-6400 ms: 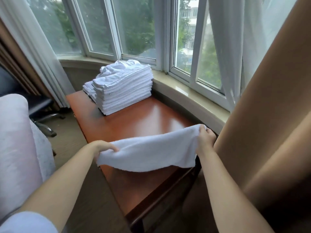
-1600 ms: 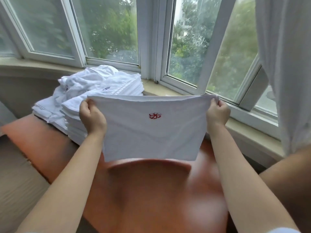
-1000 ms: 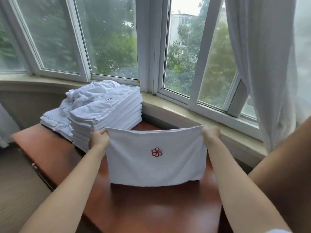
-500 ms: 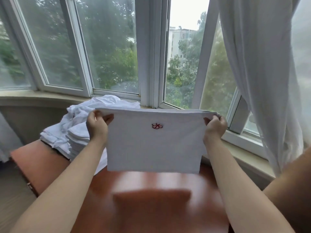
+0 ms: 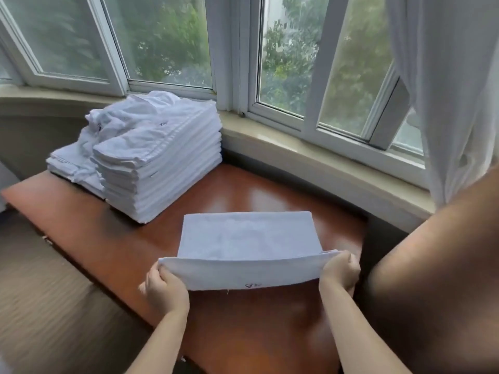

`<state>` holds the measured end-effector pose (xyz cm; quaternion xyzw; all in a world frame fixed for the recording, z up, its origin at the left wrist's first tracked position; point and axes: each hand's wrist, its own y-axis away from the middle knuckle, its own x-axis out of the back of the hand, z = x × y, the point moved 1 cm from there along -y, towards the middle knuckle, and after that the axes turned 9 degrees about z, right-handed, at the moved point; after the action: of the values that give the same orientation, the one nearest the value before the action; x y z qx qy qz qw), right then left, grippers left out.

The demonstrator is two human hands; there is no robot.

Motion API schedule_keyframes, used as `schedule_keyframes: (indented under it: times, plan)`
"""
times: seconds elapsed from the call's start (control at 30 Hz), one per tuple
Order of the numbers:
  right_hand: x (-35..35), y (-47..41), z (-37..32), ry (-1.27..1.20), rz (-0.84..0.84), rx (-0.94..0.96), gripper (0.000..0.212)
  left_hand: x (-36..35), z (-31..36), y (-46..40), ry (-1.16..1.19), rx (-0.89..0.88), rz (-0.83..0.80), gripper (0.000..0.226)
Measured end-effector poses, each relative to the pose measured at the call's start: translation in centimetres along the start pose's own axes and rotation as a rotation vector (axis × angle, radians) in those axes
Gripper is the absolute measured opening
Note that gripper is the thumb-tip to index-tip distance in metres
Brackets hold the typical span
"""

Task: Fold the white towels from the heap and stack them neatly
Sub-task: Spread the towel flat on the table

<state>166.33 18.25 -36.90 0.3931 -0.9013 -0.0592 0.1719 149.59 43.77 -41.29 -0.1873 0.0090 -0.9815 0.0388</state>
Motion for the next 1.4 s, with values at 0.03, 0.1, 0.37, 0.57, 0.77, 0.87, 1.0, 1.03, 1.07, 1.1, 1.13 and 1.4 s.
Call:
schedule_keyframes:
  times: [0.03, 0.1, 0.37, 0.57, 0.77, 0.87, 1.0, 1.03, 1.07, 1.1, 1.13, 1.4]
  plan:
    - [0.2, -0.2, 1.0, 0.034, -0.005, -0.002, 0.034, 0.4, -0.9, 0.3, -0.037, -0.010, -0.009, 0.039]
    - [0.3, -0.6, 2.3, 0.079, -0.001, 0.006, 0.035, 0.7, -1.5, 0.5, -0.062, -0.024, -0.017, 0.039]
    - [-3.3, -2.3, 2.2, 0.088, -0.098, 0.062, 0.033, -2.1, 1.6, -2.0, 0.045, -0.006, -0.173, 0.031]
    - [-8.2, -4.4, -1.1, 0.002, -0.202, 0.108, 0.030, -6.1, 4.6, -5.4, 0.117, -0.088, -0.219, 0.024]
    - [-13.0, -6.9, -1.6, 0.026, -0.252, 0.113, 0.028, -10.8, 5.3, -8.4, 0.088, -0.154, -0.238, 0.029]
    - [-15.1, -7.6, -1.6, 0.039, -0.270, 0.145, 0.025, -13.0, 5.2, -9.3, 0.038, -0.162, -0.234, 0.028]
    - [-16.3, -7.8, 0.9, 0.260, -0.391, 0.267, 0.053, -14.5, 2.4, -9.1, -0.217, -0.179, -0.335, 0.030]
    - [-16.1, -7.4, 2.0, 0.309, -0.424, 0.334, 0.059, -14.5, 1.3, -8.6, -0.302, -0.207, -0.355, 0.033]
    - [-15.8, -6.9, 2.9, 0.368, -0.461, 0.436, 0.062, -14.4, 0.4, -8.0, -0.377, -0.255, -0.352, 0.036]
    - [-15.6, -6.4, 3.9, 0.448, -0.490, 0.567, 0.062, -14.4, -0.2, -7.5, -0.427, -0.313, -0.329, 0.038]
    - [-15.5, -6.1, 4.8, 0.521, -0.511, 0.692, 0.060, -14.4, -0.5, -7.0, -0.453, -0.364, -0.300, 0.039]
    - [-16.3, -6.3, 5.4, 0.754, -0.497, 0.915, 0.040, -15.2, 0.1, -6.6, -0.593, -0.552, -0.178, 0.032]
